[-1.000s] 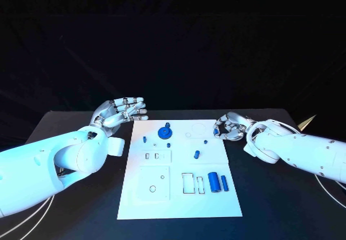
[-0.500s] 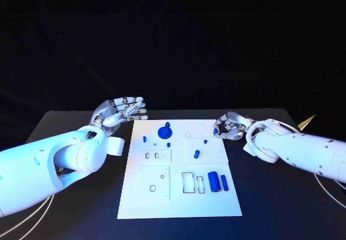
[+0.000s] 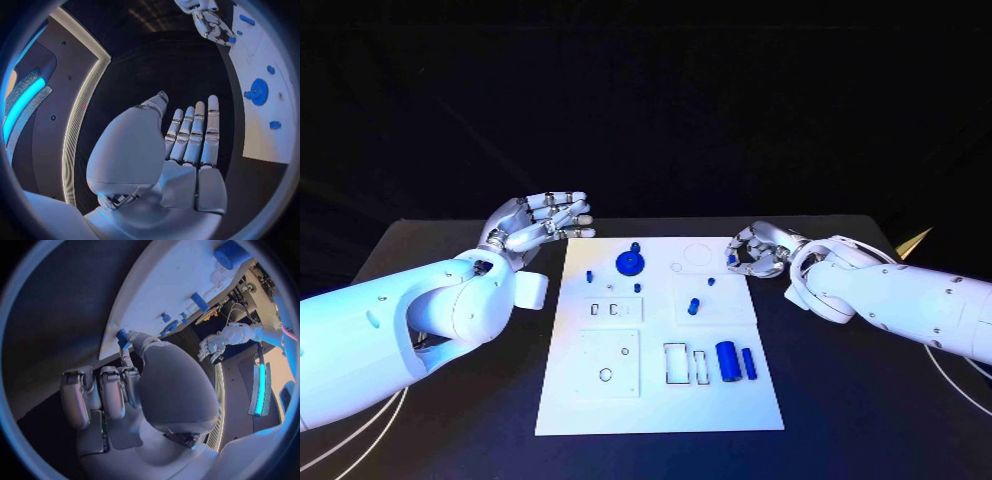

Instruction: Assemble the parts on the task board

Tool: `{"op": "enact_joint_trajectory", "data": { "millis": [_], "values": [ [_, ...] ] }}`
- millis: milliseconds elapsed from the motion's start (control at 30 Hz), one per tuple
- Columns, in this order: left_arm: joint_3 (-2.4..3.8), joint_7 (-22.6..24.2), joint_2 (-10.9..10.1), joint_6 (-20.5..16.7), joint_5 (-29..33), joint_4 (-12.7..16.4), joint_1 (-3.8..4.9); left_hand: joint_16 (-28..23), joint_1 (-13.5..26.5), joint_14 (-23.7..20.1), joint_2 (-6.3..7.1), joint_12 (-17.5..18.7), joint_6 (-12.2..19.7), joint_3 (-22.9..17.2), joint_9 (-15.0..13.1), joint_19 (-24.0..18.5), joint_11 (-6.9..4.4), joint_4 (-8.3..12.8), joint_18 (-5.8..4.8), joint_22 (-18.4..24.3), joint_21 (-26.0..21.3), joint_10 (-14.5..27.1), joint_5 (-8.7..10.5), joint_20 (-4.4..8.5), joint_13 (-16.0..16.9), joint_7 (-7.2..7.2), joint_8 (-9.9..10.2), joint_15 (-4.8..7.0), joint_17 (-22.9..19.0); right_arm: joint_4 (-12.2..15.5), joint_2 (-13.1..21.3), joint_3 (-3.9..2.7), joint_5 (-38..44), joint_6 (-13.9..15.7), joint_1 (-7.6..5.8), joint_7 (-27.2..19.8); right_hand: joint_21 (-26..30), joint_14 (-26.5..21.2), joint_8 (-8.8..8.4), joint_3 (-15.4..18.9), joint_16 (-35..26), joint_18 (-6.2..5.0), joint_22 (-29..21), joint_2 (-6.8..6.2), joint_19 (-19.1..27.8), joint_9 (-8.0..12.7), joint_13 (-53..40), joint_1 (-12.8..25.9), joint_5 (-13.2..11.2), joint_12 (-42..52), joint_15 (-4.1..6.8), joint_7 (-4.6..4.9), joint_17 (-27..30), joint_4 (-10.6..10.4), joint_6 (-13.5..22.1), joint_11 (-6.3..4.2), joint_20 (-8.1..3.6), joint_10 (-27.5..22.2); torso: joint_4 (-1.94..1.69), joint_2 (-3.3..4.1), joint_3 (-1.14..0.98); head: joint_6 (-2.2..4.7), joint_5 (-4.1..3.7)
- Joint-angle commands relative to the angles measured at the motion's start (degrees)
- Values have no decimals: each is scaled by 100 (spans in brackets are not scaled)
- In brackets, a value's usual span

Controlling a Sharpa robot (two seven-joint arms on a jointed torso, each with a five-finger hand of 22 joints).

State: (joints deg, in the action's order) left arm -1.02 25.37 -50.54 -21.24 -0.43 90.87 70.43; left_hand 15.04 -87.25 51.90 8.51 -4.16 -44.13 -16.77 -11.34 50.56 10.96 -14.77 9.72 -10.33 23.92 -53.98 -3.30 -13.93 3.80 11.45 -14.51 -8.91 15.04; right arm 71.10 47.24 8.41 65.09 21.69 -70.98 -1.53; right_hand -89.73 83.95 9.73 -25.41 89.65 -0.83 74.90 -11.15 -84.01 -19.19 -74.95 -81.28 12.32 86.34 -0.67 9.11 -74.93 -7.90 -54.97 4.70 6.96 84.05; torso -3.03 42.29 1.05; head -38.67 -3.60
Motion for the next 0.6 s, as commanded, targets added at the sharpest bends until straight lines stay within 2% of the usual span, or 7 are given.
{"op": "enact_joint_trajectory", "data": {
  "millis": [33,600],
  "values": [
    [4,50,3,91,-1,10,5,21,-48,-32,-6,12,-19,5,1,-45,19,38,55,-6,22,-40,38,-8,1,194,-19,20,6,-6,-17,0,62,-78,9,11,-27,605,33,-31,35,83,1510,25,-599,-7,-1181,50,-2,33,34,2,-1507,2,-42,-31,-53,273,-2,0,-2,-5,-1],
    [4,39,-4,93,-1,5,5,20,-48,-35,-7,16,-18,6,2,-52,19,42,55,-10,31,-41,38,-8,-1,196,-19,20,16,-15,-13,0,156,129,17,163,-27,605,59,-86,35,83,1510,16,-599,-14,-1188,123,-28,40,50,-14,-1507,23,-73,-48,-69,282,4,0,-8,3,-4]
  ]
}}
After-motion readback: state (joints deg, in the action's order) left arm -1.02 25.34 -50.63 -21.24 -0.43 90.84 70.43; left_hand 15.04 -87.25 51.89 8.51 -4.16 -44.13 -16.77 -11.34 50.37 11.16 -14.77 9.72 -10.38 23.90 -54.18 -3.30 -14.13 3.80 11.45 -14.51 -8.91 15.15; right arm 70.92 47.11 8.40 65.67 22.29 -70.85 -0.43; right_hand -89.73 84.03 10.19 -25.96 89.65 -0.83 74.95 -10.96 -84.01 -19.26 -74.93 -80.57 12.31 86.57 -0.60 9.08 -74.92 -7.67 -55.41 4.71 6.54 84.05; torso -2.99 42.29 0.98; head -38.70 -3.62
